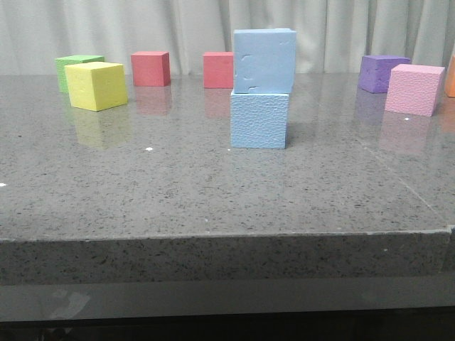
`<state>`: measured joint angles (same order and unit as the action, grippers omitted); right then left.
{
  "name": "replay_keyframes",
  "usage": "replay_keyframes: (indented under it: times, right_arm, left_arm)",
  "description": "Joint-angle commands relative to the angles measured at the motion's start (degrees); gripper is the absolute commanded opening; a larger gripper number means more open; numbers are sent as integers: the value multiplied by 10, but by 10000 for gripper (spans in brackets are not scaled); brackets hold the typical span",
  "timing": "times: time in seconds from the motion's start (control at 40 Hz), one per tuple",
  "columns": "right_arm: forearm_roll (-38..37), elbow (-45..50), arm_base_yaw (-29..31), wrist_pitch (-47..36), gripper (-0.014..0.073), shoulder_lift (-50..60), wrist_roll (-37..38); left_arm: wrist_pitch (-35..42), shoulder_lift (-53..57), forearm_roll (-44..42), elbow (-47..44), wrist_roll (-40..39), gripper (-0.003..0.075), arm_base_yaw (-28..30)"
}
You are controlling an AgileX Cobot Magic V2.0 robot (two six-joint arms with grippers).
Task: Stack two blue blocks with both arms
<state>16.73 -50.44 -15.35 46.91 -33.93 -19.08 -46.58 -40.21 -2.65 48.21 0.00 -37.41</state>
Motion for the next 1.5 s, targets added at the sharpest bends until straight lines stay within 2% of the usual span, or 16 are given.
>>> replay_keyframes:
  times: [0.0, 0.13, 0.2, 0.25, 0.35, 0.45, 0.53, 0.63, 0.8, 1.1, 1.48]
  right_arm:
    - [11, -12, 2, -35, -68, -2, -2]
    - [11, -12, 2, -35, -68, -2, -2]
    - [11, -12, 2, -35, -68, -2, -2]
    - [11, -12, 2, -35, -68, -2, -2]
    - [11, -12, 2, -35, -68, -2, -2]
    - [11, -12, 2, -35, -68, -2, -2]
    - [11, -12, 2, -35, -68, -2, -2]
    - [11, -12, 2, -35, -68, -2, -2]
    - [11, -12, 2, -35, -68, -2, -2]
    - [11, -12, 2, -35, -68, -2, -2]
    - [11, -12, 2, -35, -68, -2, -2]
  left_arm:
    - [44, 2, -2, 15, 0, -19, 1]
    - [51, 2, -2, 12, 0, -19, 1]
    - [107, 22, -6, -27, 0, -19, 7]
    - [158, 39, 22, -63, 0, -19, 26]
    - [285, 96, -3, -148, 0, -19, 100]
    - [396, 182, 6, -250, 0, -19, 214]
    - [473, 235, 26, -312, 0, -19, 279]
    - [531, 294, 61, -383, 0, -19, 346]
    - [542, 360, 62, -436, 0, -19, 392]
    - [545, 374, 90, -476, 0, -19, 390]
    - [498, 417, 49, -486, -17, -19, 362]
